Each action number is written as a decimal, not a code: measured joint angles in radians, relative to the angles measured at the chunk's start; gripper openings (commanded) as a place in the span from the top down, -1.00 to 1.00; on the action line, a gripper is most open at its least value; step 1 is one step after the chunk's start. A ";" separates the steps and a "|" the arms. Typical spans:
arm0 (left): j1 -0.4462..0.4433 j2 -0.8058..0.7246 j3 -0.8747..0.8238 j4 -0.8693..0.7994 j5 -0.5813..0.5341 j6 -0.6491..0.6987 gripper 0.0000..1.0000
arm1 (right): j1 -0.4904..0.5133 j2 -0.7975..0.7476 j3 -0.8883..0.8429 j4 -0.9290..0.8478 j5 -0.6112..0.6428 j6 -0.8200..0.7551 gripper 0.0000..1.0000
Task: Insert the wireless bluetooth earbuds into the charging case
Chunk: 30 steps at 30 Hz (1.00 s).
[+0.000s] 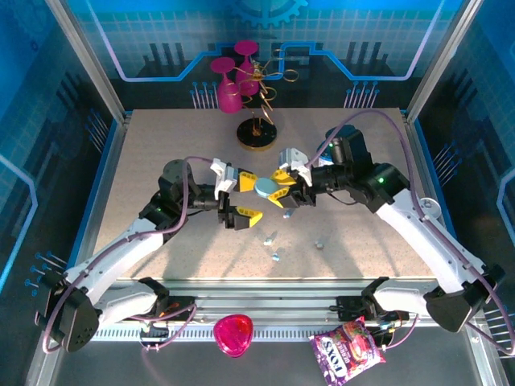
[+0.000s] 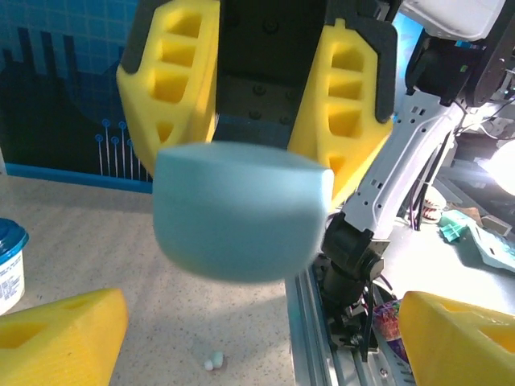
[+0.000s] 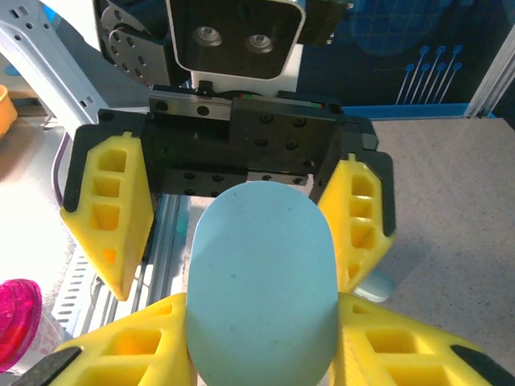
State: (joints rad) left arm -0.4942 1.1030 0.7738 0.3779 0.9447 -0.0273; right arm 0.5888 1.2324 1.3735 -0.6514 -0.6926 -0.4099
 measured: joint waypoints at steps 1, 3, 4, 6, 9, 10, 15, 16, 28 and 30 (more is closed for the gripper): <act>0.000 0.008 0.002 0.014 0.002 -0.013 -0.62 | 0.004 0.009 0.009 -0.010 0.000 -0.003 0.27; 0.000 0.019 0.003 0.037 0.004 -0.036 -0.58 | 0.008 0.021 0.020 -0.024 0.000 -0.012 0.29; 0.000 0.021 0.003 0.045 0.004 -0.045 -0.51 | 0.008 0.025 0.024 -0.032 0.000 -0.015 0.30; -0.001 0.023 0.003 0.058 0.004 -0.056 -0.43 | 0.008 0.029 0.028 -0.041 0.000 -0.021 0.31; -0.001 0.023 0.003 0.074 0.005 -0.066 -0.22 | 0.008 0.035 0.029 -0.050 0.000 -0.026 0.31; -0.001 0.023 0.003 0.077 0.004 -0.070 -0.16 | 0.008 0.038 0.030 -0.053 0.000 -0.029 0.31; -0.001 0.023 0.003 0.083 0.005 -0.078 -0.05 | 0.009 0.054 0.047 -0.075 0.000 -0.042 0.32; -0.001 0.023 0.003 0.083 0.004 -0.079 -0.01 | 0.010 0.055 0.050 -0.082 -0.002 -0.044 0.32; -0.001 0.023 0.005 0.077 0.006 -0.075 0.08 | 0.015 0.057 0.068 -0.111 0.004 -0.055 0.32; -0.001 0.023 0.005 0.076 0.007 -0.077 0.09 | 0.018 0.058 0.069 -0.112 0.005 -0.056 0.32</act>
State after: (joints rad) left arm -0.4950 1.1259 0.7792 0.4538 0.9516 -0.1040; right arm 0.6067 1.2907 1.4425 -0.7631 -0.6876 -0.4664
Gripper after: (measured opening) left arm 0.459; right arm 0.342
